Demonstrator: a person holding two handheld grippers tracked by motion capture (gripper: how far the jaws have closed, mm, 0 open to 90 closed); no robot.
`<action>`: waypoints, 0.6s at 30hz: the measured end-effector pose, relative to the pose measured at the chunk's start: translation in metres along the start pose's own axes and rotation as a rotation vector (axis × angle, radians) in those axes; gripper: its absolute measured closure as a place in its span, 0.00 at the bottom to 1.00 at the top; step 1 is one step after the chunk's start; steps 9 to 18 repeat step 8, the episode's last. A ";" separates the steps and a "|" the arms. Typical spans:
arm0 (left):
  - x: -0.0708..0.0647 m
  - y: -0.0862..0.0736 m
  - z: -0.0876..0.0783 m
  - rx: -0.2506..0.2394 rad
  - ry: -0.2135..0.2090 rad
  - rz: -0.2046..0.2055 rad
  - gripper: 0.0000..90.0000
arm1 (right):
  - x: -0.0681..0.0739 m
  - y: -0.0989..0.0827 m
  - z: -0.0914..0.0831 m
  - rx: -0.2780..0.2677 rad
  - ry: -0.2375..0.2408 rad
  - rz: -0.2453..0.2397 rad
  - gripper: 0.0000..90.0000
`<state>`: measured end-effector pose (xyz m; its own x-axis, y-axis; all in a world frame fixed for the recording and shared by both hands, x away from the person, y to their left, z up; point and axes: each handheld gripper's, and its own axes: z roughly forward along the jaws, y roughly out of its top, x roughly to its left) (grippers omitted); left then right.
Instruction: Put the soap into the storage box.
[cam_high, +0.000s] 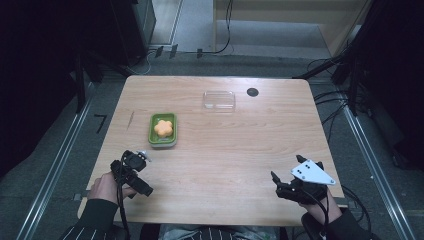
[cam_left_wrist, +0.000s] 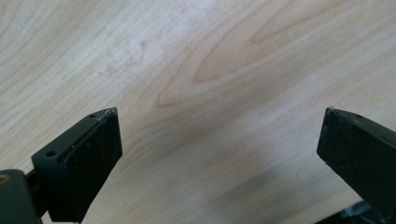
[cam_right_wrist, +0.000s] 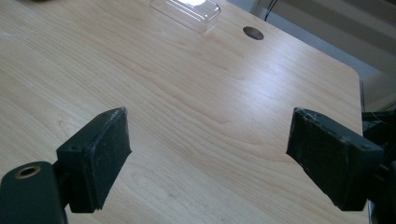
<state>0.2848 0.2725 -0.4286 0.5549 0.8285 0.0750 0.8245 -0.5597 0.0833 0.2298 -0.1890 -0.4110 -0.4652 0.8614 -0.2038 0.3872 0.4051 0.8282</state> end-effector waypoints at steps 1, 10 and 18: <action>0.001 -0.001 0.000 -0.010 0.000 -0.005 0.00 | 0.000 0.000 0.000 0.000 0.000 0.000 0.15; 0.014 -0.002 0.007 -0.019 0.000 -0.038 0.00 | 0.000 0.000 0.000 -0.003 -0.009 0.007 0.15; 0.014 -0.002 0.007 -0.019 0.000 -0.038 0.00 | 0.000 0.000 0.000 -0.003 -0.009 0.007 0.15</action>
